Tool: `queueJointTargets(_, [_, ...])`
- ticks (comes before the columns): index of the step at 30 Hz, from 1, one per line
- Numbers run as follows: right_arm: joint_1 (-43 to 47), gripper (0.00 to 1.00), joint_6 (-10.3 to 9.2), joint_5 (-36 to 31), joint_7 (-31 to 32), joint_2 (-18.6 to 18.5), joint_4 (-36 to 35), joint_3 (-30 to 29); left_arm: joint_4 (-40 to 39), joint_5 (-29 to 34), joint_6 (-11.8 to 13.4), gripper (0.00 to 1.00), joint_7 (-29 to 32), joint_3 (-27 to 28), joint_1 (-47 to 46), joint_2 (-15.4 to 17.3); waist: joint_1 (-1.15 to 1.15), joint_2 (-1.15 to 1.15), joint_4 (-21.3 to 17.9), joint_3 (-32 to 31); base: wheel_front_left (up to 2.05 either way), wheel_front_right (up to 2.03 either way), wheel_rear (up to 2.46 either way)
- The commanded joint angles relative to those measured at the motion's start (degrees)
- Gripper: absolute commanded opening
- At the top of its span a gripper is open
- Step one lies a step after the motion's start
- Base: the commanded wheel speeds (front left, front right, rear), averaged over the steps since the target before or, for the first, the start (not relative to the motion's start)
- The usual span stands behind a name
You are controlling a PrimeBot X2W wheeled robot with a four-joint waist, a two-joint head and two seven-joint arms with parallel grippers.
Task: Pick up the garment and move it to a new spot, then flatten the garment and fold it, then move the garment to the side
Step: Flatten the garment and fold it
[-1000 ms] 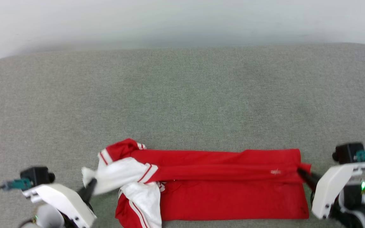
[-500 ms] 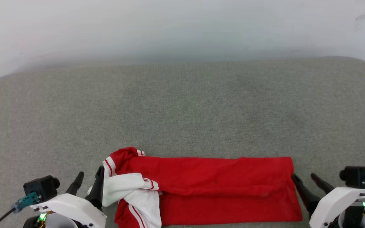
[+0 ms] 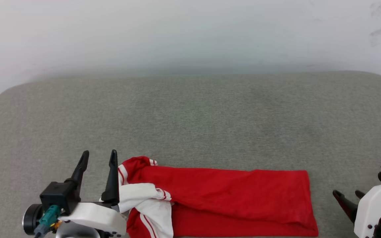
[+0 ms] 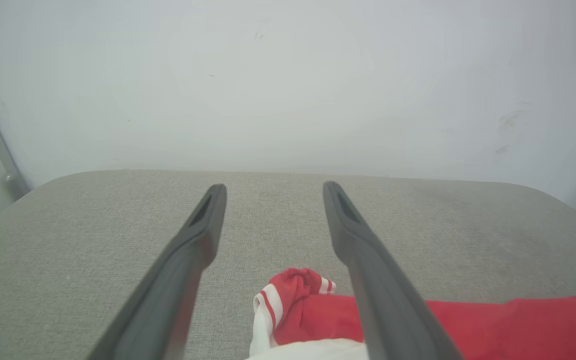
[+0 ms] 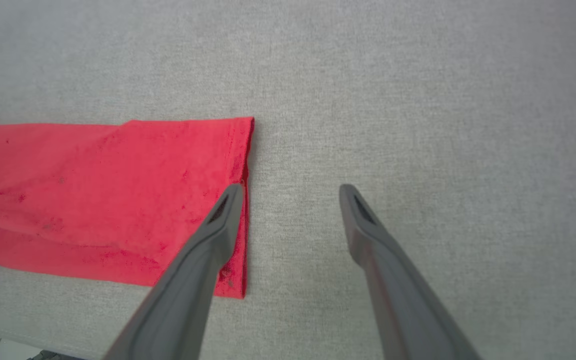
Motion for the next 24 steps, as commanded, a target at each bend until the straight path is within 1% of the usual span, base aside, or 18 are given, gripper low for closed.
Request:
queueJointTargets(1, [-0.9, 1.0, -0.01, 0.0, 1.6, -0.5, 1.0, 0.2, -0.8, 1.0, 0.5, 1.0, -0.4, -0.6, 0.4, -0.2, 0.01, 0.0, 1.2, 0.6, 0.0, 0.0, 0.0])
queueJointTargets(4, [-1.6, 1.0, -0.01, 0.9, 4.3, -0.4, 3.4, 1.0, -2.2, 2.9, 1.1, 1.0, -0.4, -2.0, -0.4, -0.6, 0.01, 0.0, 3.1, 1.9, 0.0, 0.0, 0.0])
queueJointTargets(8, [-3.0, 1.0, -0.01, 2.2, 5.5, 0.6, 7.5, 2.6, -3.0, 4.2, 0.9, 1.0, -0.3, -3.2, -2.1, -1.5, 0.01, 0.0, 5.3, 4.0, 0.0, 0.0, 0.0])
queueJointTargets(12, [-4.8, 1.0, -0.01, 3.7, 4.7, 1.3, 12.9, 4.8, -2.7, 4.8, 0.5, 1.0, -0.4, -3.7, -3.3, -2.1, 0.01, 0.0, 6.4, 5.4, 0.0, 0.0, 0.0])
queueJointTargets(16, [-5.3, 1.0, 0.0, 6.0, 5.7, 2.0, 19.2, 8.2, -2.2, 4.8, 0.2, 1.0, -0.5, -3.9, -3.9, -2.5, 0.01, 0.0, 6.7, 5.8, 0.0, 0.0, 0.0])
queueJointTargets(17, [-5.4, 0.65, 0.0, 6.7, 5.9, 2.1, 20.1, 9.2, -2.1, 4.8, 0.2, 1.0, -0.4, -3.8, -3.8, -2.5, 0.01, 0.0, 6.7, 5.8, 0.0, 0.0, 0.0])
queueJointTargets(18, [-5.6, 0.11, 0.01, 7.3, 6.0, 2.2, 20.7, 10.1, -2.0, 4.8, 0.2, 1.0, -0.4, -3.7, -3.8, -2.4, 0.01, 0.0, 6.6, 5.7, 0.0, 0.0, 0.0])
queueJointTargets(19, [-5.8, 0.0, 0.02, 7.9, 6.2, 1.9, 21.1, 10.7, -1.9, 4.7, 0.2, 1.0, -0.4, -3.6, -3.6, -2.4, 0.01, 0.0, 6.5, 5.6, 0.0, 0.0, 0.0])
queueJointTargets(21, [-6.9, 0.0, 0.07, 8.9, 5.0, 1.2, 20.3, 11.6, -1.7, 4.5, 0.4, 1.0, -0.4, -3.3, -3.2, -2.1, 0.01, 0.0, 6.0, 5.2, 0.0, 0.0, 0.0])
queueJointTargets(24, [-8.9, 0.0, 0.06, 9.5, 3.2, -1.4, 18.3, 12.1, -1.7, 4.2, 0.7, 1.0, -0.5, -2.8, -2.5, -1.7, 0.01, 0.0, 5.0, 4.4, 0.0, 0.0, 0.0])
